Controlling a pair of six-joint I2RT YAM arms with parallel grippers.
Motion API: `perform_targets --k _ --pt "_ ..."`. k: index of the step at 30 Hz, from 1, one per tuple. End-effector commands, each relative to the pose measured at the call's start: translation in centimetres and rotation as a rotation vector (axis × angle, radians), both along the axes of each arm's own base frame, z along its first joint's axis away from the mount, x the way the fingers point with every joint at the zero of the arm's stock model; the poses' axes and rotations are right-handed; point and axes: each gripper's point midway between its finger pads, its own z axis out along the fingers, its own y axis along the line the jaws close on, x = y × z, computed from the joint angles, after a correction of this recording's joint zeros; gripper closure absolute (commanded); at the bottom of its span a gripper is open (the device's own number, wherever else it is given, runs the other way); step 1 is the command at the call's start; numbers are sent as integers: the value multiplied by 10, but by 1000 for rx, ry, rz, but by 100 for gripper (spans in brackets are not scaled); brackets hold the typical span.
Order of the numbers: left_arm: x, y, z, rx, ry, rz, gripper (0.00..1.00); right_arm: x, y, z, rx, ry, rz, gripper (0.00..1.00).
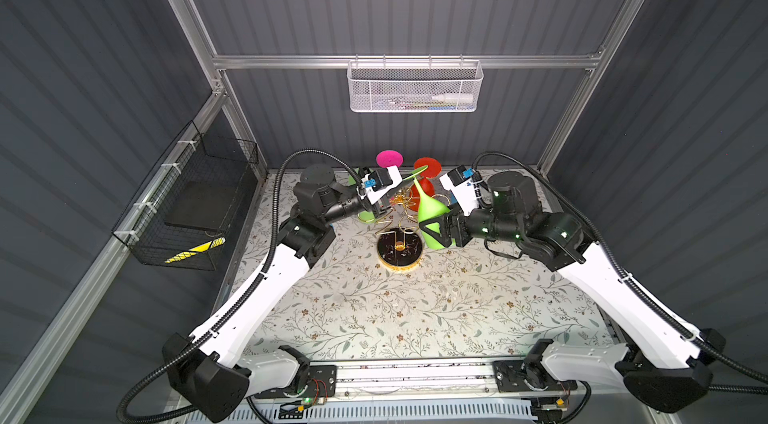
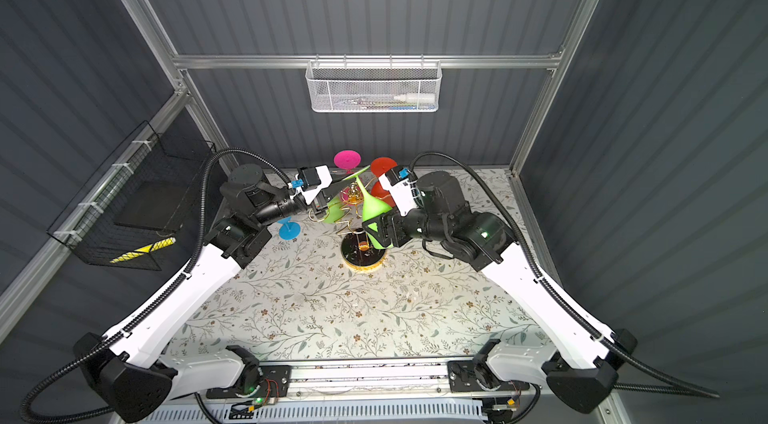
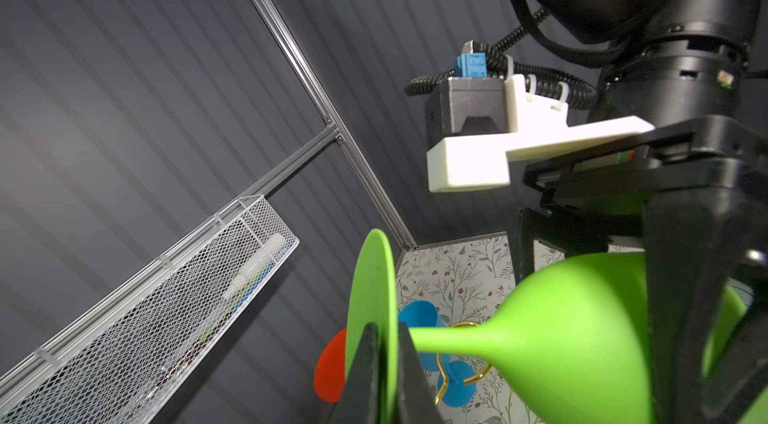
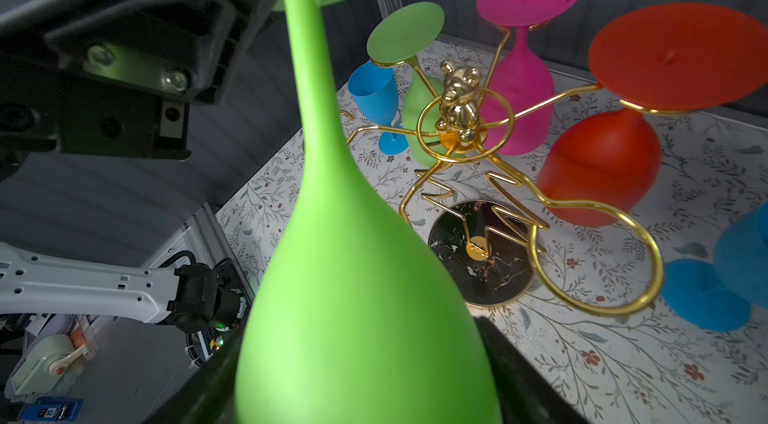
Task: Take the wine glass off the wine glass rack
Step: 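Carry the lime-green glass with both grippers away from the rack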
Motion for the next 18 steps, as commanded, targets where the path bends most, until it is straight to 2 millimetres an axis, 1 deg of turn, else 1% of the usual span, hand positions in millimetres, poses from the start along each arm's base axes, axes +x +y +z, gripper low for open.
perform_targets --k 1,3,4,5,6,8,12,14,15,18 --pt "-5 6 33 -91 9 16 95 -3 -5 10 19 -60 -11 21" --pt "-3 9 35 -108 34 34 97 -5 -9 15 35 -79 -20 16" --pt "0 10 35 -117 55 46 100 -7 -11 19 48 -93 -18 14" --pt "3 11 33 -120 82 62 100 -7 -11 18 56 -98 -15 13" --pt "4 12 31 -124 100 74 100 -11 -15 27 82 -122 -14 11" --pt "7 16 28 -142 143 100 100 -16 -18 35 121 -145 -3 9" --pt "19 28 26 -198 240 189 100 -21 -27 46 181 -169 -2 6" --pt "26 37 25 -243 297 252 100 -20 -36 50 212 -178 -27 5" --pt "27 39 24 -258 316 265 100 -26 -36 53 240 -176 2 5" --pt "30 45 19 -288 363 297 100 -30 -49 59 300 -195 -16 5"
